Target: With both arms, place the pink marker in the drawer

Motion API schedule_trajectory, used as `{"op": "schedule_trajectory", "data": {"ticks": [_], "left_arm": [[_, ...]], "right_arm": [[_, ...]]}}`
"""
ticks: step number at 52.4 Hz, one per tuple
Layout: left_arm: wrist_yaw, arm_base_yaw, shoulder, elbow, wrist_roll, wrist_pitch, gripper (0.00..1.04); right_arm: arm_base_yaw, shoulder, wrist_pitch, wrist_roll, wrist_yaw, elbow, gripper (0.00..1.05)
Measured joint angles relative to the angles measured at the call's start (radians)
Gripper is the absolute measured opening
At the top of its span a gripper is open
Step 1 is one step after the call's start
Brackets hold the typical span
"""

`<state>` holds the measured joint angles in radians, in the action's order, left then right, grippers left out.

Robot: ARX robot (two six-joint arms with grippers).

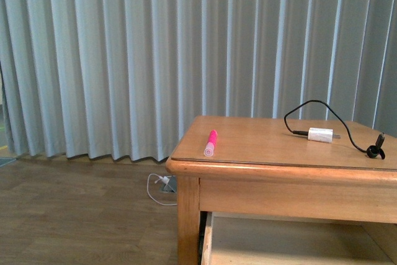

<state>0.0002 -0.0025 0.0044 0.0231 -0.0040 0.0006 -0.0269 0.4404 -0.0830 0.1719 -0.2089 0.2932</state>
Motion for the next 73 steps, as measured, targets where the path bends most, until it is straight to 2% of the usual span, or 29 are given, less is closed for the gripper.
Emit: {"op": "schedule_trajectory", "data": {"ticks": [17, 18, 21, 24, 36, 44, 56, 73], "left_arm": [[0.000, 0.000, 0.000, 0.000, 0.000, 0.000, 0.99], [-0.023, -0.007, 0.003, 0.000, -0.004, 0.001, 0.99], [-0.299, -0.113, 0.102, 0.010, -0.101, 0.042, 0.99], [-0.396, -0.184, 0.260, 0.047, -0.150, 0.093, 0.99], [-0.322, -0.241, 0.789, 0.326, -0.169, 0.351, 0.99], [-0.266, -0.299, 1.133, 0.566, -0.095, 0.459, 0.99], [-0.249, -0.386, 1.511, 0.932, -0.043, 0.411, 0.99], [-0.269, -0.423, 1.875, 1.367, -0.036, 0.254, 0.99]], "right_arm": [[0.000, 0.000, 0.000, 0.000, 0.000, 0.000, 0.96], [0.000, 0.000, 0.000, 0.000, 0.000, 0.000, 0.96], [0.000, 0.000, 0.000, 0.000, 0.000, 0.000, 0.96], [0.000, 0.000, 0.000, 0.000, 0.000, 0.000, 0.96], [0.000, 0.000, 0.000, 0.000, 0.001, 0.000, 0.96], [0.000, 0.000, 0.000, 0.000, 0.001, 0.000, 0.96], [0.000, 0.000, 0.000, 0.000, 0.001, 0.000, 0.96], [0.000, 0.000, 0.000, 0.000, 0.001, 0.000, 0.96]]}}
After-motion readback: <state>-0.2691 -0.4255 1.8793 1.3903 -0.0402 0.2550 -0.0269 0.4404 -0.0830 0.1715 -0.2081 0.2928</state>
